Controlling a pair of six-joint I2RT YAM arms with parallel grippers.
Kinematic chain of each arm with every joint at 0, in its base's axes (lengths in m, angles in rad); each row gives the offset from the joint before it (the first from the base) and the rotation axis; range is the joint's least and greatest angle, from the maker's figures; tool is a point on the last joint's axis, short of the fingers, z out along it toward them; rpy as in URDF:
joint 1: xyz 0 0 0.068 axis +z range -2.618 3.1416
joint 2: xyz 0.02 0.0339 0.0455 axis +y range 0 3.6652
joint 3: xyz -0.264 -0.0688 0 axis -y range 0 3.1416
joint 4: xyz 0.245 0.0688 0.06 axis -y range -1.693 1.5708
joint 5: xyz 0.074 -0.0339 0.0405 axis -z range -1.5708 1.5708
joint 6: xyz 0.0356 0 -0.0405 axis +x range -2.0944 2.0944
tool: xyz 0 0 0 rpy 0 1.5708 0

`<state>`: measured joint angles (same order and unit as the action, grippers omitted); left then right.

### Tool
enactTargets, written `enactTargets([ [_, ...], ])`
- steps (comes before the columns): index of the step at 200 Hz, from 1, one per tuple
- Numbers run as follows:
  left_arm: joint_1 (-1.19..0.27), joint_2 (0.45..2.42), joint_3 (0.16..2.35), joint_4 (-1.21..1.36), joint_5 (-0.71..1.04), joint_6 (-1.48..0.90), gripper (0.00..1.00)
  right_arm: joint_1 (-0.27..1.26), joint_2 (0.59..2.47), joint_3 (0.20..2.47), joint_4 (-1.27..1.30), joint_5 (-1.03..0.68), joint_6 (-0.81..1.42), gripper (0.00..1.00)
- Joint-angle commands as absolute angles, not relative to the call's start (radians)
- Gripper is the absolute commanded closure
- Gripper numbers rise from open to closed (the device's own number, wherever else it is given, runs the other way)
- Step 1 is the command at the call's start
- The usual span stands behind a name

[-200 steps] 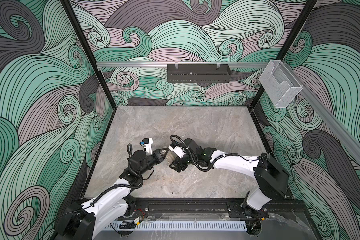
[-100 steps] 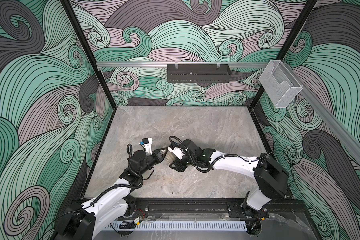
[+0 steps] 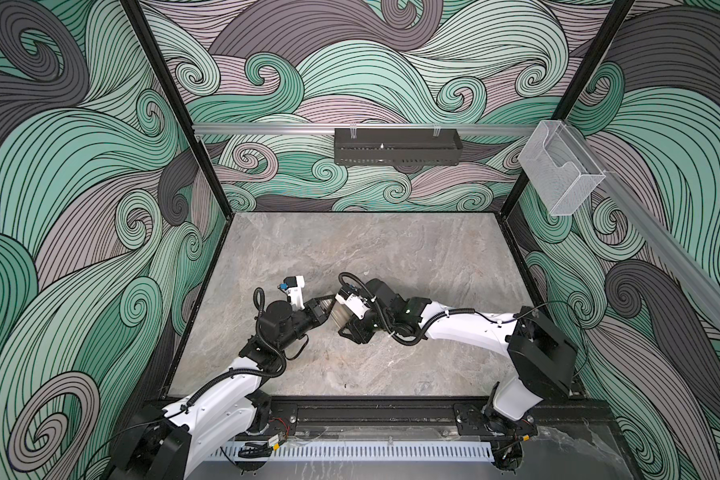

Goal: Load the batteries into the remote control

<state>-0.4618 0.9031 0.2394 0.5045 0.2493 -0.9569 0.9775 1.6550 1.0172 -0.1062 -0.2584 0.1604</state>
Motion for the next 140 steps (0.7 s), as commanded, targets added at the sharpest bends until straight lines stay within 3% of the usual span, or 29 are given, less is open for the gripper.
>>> enactTargets([
  [1, -0.469, 0.87, 0.244, 0.48, 0.227, -0.939, 0.58, 0.966, 1.634, 1.001, -0.089, -0.229, 0.147, 0.94],
  [7, -0.469, 0.864, 0.245, 0.468, 0.227, -0.934, 0.53, 0.965, 1.631, 0.999, -0.09, -0.23, 0.143, 0.96],
  [24, -0.469, 0.847, 0.252, 0.422, 0.218, -0.912, 0.29, 0.956, 1.623, 0.993, -0.089, -0.235, 0.135, 0.99],
  [34, -0.47, 0.833, 0.255, 0.398, 0.218, -0.9, 0.23, 0.949, 1.616, 0.987, -0.08, -0.244, 0.132, 0.99],
  [103, -0.468, 0.722, 0.266, 0.324, 0.284, -0.786, 0.2, 0.857, 1.554, 0.95, -0.032, -0.443, 0.124, 0.96],
  [140, -0.469, 0.716, 0.323, 0.258, 0.352, -0.7, 0.14, 0.835, 1.543, 0.979, -0.077, -0.567, 0.081, 0.94],
])
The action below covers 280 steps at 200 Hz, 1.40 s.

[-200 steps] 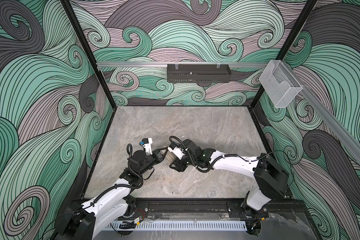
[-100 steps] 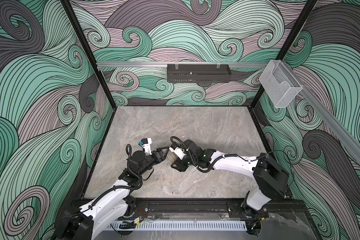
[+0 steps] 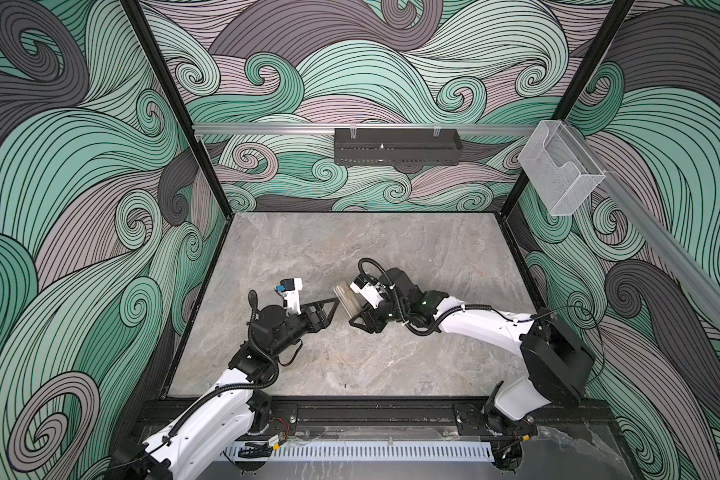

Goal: Load the batteries into the remote control

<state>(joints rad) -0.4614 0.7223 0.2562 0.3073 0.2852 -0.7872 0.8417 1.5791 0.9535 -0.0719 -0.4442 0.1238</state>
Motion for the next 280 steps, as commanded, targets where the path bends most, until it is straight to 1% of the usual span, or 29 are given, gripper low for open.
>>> enactTargets([
  [1, -0.469, 0.716, 0.324, 0.258, 0.353, -0.698, 0.14, 0.835, 1.543, 0.979, -0.078, -0.568, 0.081, 0.94],
  [32, -0.469, 0.734, 0.351, 0.28, 0.434, -0.672, 0.12, 0.81, 1.507, 0.962, -0.035, -0.653, 0.103, 0.94],
  [65, -0.469, 0.764, 0.387, 0.272, 0.498, -0.649, 0.12, 0.786, 1.482, 0.935, 0.043, -0.764, 0.148, 0.92],
  [146, -0.471, 0.804, 0.442, 0.378, 0.669, -0.665, 0.12, 0.767, 1.448, 0.901, 0.194, -0.94, 0.218, 0.91],
  [165, -0.474, 0.81, 0.445, 0.404, 0.684, -0.679, 0.15, 0.768, 1.442, 0.89, 0.237, -0.968, 0.241, 0.91],
  [183, -0.473, 0.809, 0.445, 0.423, 0.685, -0.689, 0.21, 0.768, 1.438, 0.882, 0.265, -0.988, 0.252, 0.91],
  [242, -0.489, 0.805, 0.442, 0.471, 0.71, -0.704, 0.35, 0.765, 1.45, 0.884, 0.305, -1.045, 0.268, 0.9],
  [280, -0.508, 0.814, 0.444, 0.483, 0.712, -0.702, 0.4, 0.764, 1.451, 0.883, 0.309, -1.055, 0.268, 0.9],
])
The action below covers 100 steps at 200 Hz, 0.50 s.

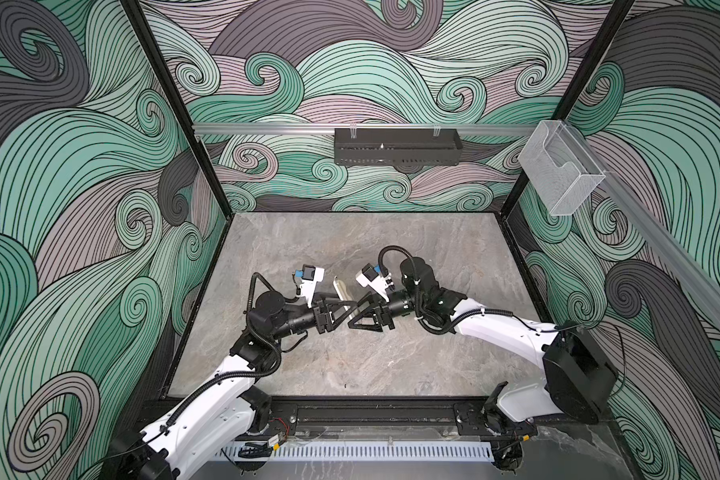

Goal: Load the batteries into the remote control

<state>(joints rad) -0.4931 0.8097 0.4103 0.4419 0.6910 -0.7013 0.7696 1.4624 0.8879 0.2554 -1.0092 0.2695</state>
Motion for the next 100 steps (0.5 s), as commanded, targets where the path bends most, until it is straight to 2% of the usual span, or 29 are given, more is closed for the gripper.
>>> enactTargets([
  [1, -0.508, 0.814, 0.445, 0.484, 0.713, -0.702, 0.4, 0.764, 1.451, 0.883, 0.309, -1.056, 0.268, 0.9],
  [40, -0.523, 0.824, 0.446, 0.493, 0.72, -0.699, 0.47, 0.762, 1.451, 0.88, 0.322, -1.063, 0.276, 0.89],
  [68, -0.529, 0.819, 0.442, 0.502, 0.724, -0.706, 0.62, 0.763, 1.457, 0.876, 0.324, -1.068, 0.276, 0.88],
  [89, -0.528, 0.812, 0.439, 0.496, 0.717, -0.707, 0.69, 0.763, 1.456, 0.873, 0.33, -1.068, 0.279, 0.88],
  [100, -0.529, 0.808, 0.438, 0.49, 0.713, -0.707, 0.77, 0.762, 1.455, 0.873, 0.33, -1.067, 0.281, 0.86],
])
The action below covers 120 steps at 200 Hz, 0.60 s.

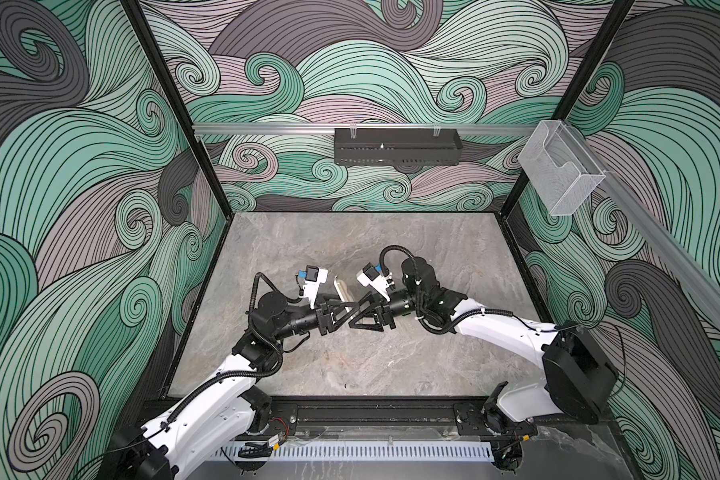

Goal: Load the batteries into the remote control

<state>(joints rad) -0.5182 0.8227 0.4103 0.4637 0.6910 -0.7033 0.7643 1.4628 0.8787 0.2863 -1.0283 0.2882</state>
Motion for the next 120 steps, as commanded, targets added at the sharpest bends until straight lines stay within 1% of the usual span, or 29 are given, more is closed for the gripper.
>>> enactTargets([
  [1, -0.528, 0.808, 0.438, 0.49, 0.712, -0.707, 0.78, 0.762, 1.455, 0.873, 0.331, -1.066, 0.281, 0.86],
  [19, -0.529, 0.803, 0.439, 0.48, 0.701, -0.704, 0.88, 0.762, 1.456, 0.873, 0.332, -1.062, 0.283, 0.77],
  [30, -0.528, 0.801, 0.439, 0.474, 0.692, -0.703, 0.91, 0.762, 1.453, 0.869, 0.33, -1.052, 0.285, 0.71],
  [44, -0.528, 0.799, 0.441, 0.464, 0.683, -0.696, 0.93, 0.762, 1.448, 0.865, 0.327, -1.032, 0.287, 0.62],
  [65, -0.529, 0.797, 0.45, 0.395, 0.634, -0.667, 0.95, 0.762, 1.444, 0.863, 0.315, -1.01, 0.288, 0.41],
  [73, -0.528, 0.795, 0.456, 0.355, 0.601, -0.655, 0.96, 0.762, 1.445, 0.862, 0.308, -1.003, 0.287, 0.35],
  [110, -0.526, 0.773, 0.471, 0.222, 0.47, -0.607, 0.96, 0.758, 1.44, 0.849, 0.259, -0.947, 0.256, 0.19],
  [120, -0.526, 0.772, 0.476, 0.193, 0.45, -0.595, 0.96, 0.757, 1.432, 0.841, 0.25, -0.921, 0.247, 0.16],
])
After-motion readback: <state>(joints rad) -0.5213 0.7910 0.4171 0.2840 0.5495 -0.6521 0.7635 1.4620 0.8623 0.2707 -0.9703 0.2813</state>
